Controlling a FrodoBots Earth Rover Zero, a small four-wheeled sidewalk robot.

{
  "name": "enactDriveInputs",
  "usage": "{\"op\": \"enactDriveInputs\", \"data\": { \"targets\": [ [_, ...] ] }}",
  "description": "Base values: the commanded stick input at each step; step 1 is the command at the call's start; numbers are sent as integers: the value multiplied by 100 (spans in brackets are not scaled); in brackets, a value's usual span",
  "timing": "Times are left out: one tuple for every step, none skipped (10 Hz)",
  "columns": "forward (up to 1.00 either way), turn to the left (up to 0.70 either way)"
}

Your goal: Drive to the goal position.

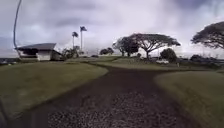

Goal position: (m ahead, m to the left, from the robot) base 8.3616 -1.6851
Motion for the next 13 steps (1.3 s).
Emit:
{"op": "enactDriveInputs", "data": {
  "targets": [
    [50, 0],
    [50, 0],
    [50, 0],
    [50, 0],
    [50, 0],
    [50, 0],
    [50, 0],
    [50, 0],
    [50, 0],
    [50, 0],
    [50, 0],
    [50, 0],
    [50, 0]
  ]
}}
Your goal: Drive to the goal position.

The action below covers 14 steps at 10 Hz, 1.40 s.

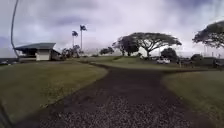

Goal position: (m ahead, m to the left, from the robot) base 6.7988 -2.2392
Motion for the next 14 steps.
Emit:
{"op": "enactDriveInputs", "data": {
  "targets": [
    [50, 0],
    [50, 0],
    [50, 0],
    [50, 0],
    [50, 0],
    [50, 0],
    [50, 0],
    [50, 0],
    [50, 0],
    [50, -6],
    [50, -16],
    [50, -25],
    [50, -35],
    [50, -45]
  ]
}}
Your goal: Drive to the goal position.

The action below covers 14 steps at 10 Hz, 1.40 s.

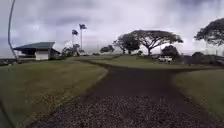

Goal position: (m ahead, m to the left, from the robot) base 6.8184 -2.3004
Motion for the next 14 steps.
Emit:
{"op": "enactDriveInputs", "data": {
  "targets": [
    [50, -50],
    [50, -45],
    [50, -34],
    [50, -22],
    [50, -11],
    [50, 0],
    [50, 0],
    [50, 0],
    [50, 0],
    [50, 0],
    [50, 0],
    [50, 0],
    [50, 0],
    [50, 0]
  ]
}}
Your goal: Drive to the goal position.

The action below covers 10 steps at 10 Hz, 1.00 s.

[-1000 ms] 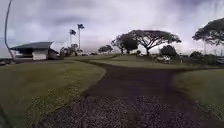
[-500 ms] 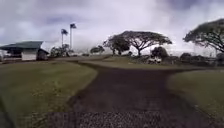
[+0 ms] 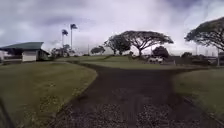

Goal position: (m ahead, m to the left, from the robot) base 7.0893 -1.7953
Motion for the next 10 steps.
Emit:
{"op": "enactDriveInputs", "data": {
  "targets": [
    [50, 0],
    [50, 0],
    [50, 0],
    [50, 0],
    [50, 0],
    [50, 0],
    [50, 0],
    [50, -50],
    [50, -50],
    [50, -50]
  ]
}}
